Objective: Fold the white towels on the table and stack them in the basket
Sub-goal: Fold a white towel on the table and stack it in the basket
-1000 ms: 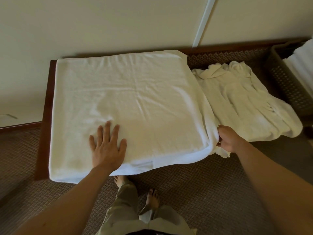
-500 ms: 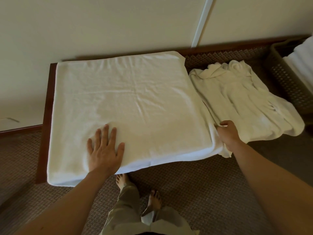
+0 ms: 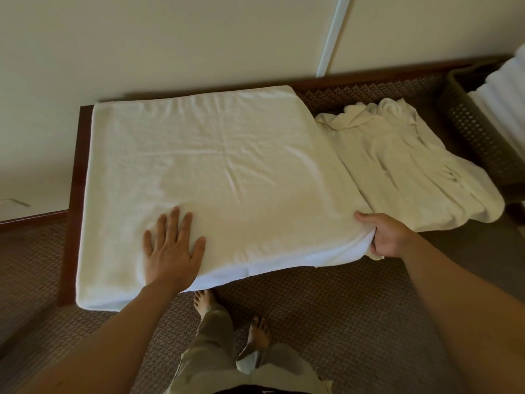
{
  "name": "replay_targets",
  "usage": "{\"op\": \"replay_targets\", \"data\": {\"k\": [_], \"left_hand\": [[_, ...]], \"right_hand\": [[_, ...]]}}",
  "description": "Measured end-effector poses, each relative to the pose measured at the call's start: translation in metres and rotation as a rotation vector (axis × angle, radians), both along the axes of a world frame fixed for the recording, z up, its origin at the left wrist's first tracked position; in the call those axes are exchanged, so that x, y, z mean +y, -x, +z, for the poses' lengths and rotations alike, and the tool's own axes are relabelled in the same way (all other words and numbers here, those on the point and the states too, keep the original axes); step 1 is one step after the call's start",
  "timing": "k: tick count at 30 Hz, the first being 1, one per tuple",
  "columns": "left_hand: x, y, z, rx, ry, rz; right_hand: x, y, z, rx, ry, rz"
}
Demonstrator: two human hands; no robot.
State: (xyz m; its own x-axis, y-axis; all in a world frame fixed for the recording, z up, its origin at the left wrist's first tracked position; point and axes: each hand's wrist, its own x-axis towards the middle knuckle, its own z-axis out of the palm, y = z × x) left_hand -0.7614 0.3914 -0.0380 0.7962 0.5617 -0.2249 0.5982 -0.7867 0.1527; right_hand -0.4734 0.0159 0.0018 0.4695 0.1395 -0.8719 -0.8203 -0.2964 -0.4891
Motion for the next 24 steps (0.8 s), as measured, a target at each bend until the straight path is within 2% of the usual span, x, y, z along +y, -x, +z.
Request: {"op": "replay_targets", "data": {"k": [4,8,13,15,17,19,24], "left_hand": [[0.001,0.001,-0.001,-0.005,0.011,0.007],[0.005,0.004,0.000,-0.023,0.039,-0.014],[0.007,0.007,0.004,-0.165,0.105,0.013],[0.003,0.012,0.008,-0.347,0.056,-0.096],[-0.004,0.021,0.008,-0.498,-0.004,-0.319],[-0.011,0.029,0.003,-0.530,0.011,-0.479],[-0.015,0.032,-0.006,-0.576,0.032,-0.482]], "right_hand": [[0.001,0.005,0.002,0.095,0.029,-0.090],[0.000,0.004,0.000,0.111,0.066,-0.143],[0.003,0.004,0.005,0.069,0.126,-0.143],[-0.001,0.005,0.002,0.077,0.131,-0.128],[-0.006,0.005,-0.002,0.092,0.088,-0.148],[-0.006,0.006,-0.002,0.097,0.073,-0.153],[0.001,0.008,-0.002,0.026,0.198,-0.162]]}}
